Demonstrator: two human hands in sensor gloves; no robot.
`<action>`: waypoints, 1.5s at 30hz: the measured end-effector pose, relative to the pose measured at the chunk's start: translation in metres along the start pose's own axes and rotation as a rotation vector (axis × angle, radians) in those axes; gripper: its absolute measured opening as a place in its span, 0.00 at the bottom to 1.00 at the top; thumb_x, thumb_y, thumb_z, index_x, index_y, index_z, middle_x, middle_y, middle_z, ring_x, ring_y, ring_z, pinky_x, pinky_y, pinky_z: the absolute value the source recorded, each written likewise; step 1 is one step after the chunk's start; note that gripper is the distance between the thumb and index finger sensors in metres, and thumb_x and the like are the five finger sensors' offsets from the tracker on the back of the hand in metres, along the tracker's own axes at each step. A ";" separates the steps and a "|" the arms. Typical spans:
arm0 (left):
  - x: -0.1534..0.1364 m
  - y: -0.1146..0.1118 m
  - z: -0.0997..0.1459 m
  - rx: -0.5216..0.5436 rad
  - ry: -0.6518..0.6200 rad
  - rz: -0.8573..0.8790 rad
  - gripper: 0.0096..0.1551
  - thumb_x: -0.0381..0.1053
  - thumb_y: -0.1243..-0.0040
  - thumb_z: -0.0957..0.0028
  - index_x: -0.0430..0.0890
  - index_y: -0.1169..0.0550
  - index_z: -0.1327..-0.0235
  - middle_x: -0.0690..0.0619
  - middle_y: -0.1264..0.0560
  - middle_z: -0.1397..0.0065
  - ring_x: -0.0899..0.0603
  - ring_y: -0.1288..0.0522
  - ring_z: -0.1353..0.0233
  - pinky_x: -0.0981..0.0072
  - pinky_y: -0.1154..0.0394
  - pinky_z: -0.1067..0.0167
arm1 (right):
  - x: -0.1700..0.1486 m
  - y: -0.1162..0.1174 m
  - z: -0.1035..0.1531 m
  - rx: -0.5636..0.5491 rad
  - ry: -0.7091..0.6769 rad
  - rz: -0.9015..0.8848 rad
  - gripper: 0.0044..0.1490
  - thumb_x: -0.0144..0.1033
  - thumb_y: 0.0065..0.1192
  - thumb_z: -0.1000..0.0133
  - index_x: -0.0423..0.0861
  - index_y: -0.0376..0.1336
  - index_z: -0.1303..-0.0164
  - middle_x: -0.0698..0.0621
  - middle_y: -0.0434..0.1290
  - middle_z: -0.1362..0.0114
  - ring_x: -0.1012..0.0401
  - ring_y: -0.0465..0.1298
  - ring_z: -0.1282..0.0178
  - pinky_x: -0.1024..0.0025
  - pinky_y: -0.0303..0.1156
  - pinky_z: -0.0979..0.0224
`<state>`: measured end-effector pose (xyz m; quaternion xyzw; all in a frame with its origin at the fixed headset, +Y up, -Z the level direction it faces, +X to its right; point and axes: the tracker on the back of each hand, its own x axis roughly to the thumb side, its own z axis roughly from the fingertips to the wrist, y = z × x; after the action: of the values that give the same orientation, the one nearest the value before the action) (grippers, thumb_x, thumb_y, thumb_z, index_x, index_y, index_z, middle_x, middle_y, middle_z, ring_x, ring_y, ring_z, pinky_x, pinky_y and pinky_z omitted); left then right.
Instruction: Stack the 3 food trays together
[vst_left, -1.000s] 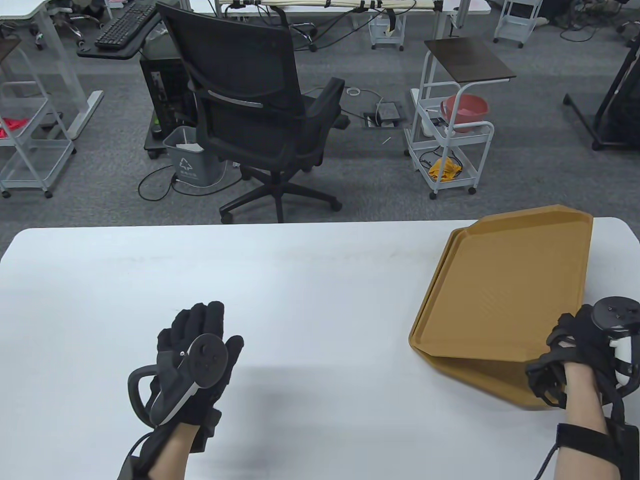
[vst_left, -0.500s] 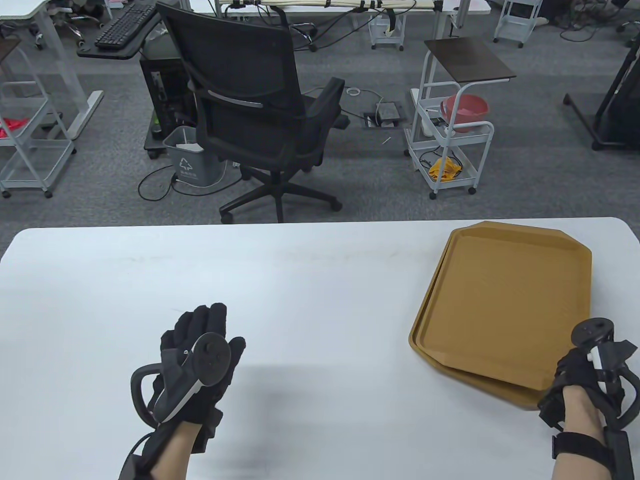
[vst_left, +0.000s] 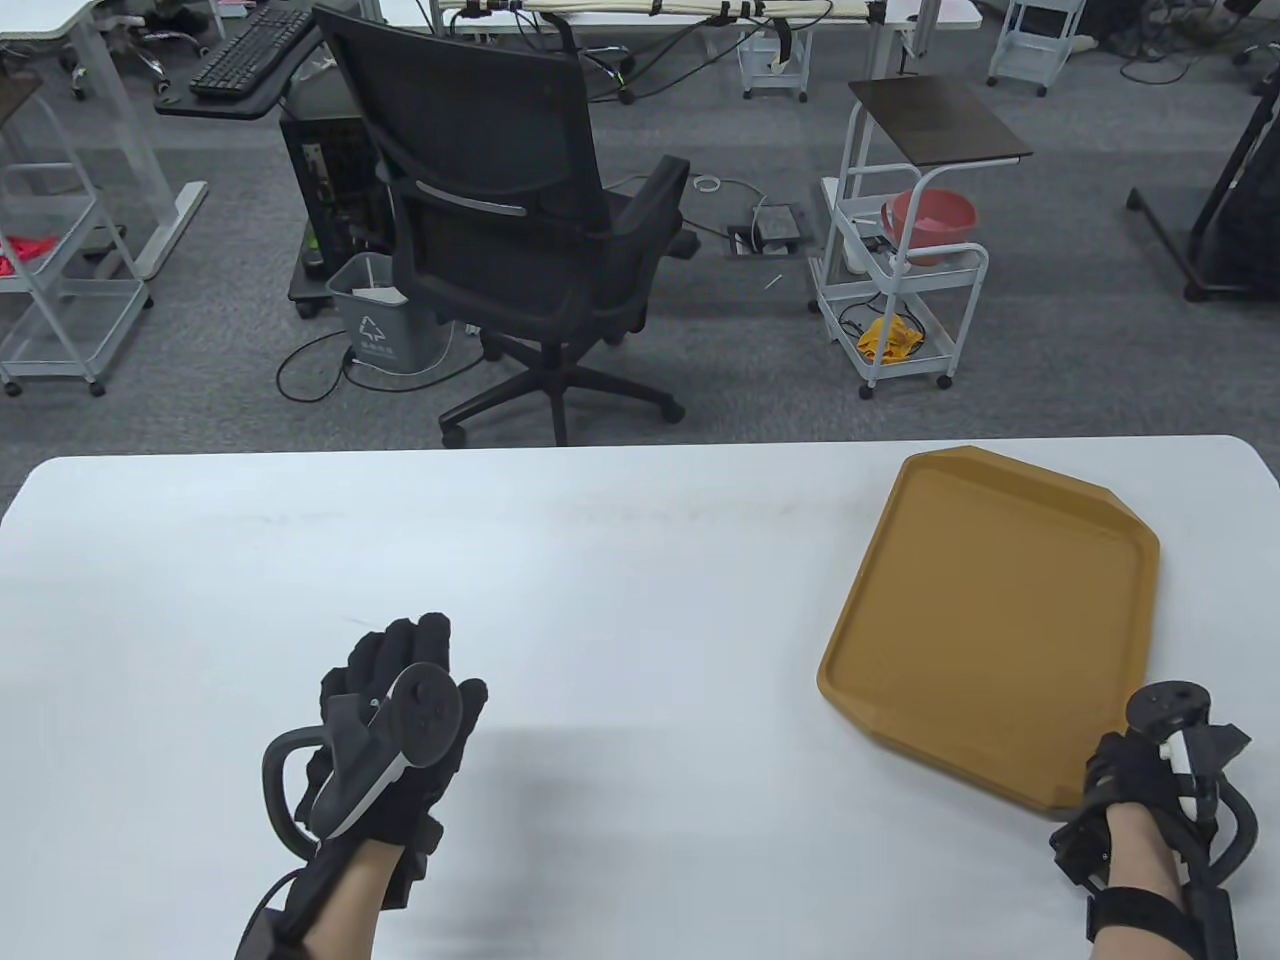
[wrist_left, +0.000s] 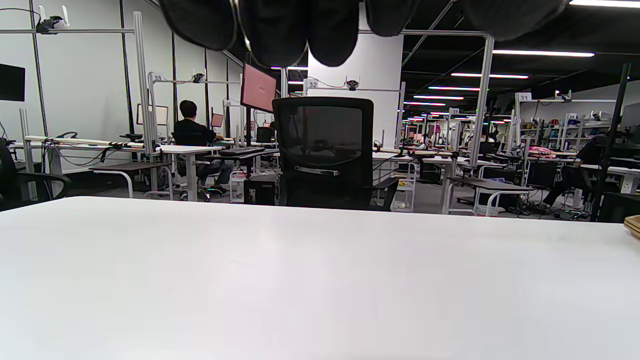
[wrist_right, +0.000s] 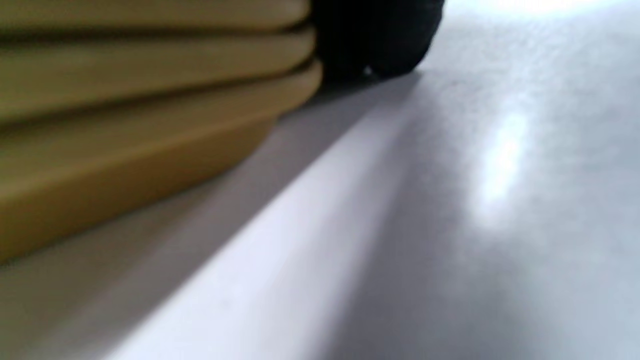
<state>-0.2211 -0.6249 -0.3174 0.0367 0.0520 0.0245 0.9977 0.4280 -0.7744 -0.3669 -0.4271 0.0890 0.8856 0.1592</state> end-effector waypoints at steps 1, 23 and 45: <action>0.001 0.000 0.000 -0.003 -0.001 0.002 0.44 0.73 0.54 0.45 0.60 0.45 0.16 0.54 0.42 0.11 0.38 0.38 0.12 0.37 0.40 0.20 | 0.001 0.000 0.000 0.002 -0.005 -0.014 0.39 0.43 0.50 0.37 0.53 0.46 0.15 0.47 0.58 0.21 0.56 0.69 0.34 0.62 0.67 0.27; 0.004 -0.003 0.000 -0.001 -0.015 -0.003 0.44 0.73 0.54 0.45 0.60 0.46 0.16 0.54 0.43 0.11 0.38 0.39 0.12 0.37 0.40 0.20 | 0.101 0.051 0.086 0.007 -0.544 0.066 0.42 0.43 0.57 0.41 0.35 0.52 0.21 0.37 0.67 0.31 0.56 0.75 0.42 0.63 0.73 0.36; 0.004 -0.002 0.001 0.005 -0.028 0.013 0.44 0.72 0.53 0.45 0.60 0.46 0.16 0.54 0.43 0.11 0.38 0.39 0.12 0.37 0.40 0.20 | 0.204 0.114 0.209 0.125 -0.868 0.177 0.49 0.58 0.49 0.40 0.35 0.49 0.20 0.37 0.66 0.31 0.57 0.73 0.42 0.64 0.72 0.36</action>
<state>-0.2170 -0.6273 -0.3167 0.0401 0.0376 0.0306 0.9980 0.1156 -0.7774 -0.3956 0.0036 0.1034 0.9860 0.1309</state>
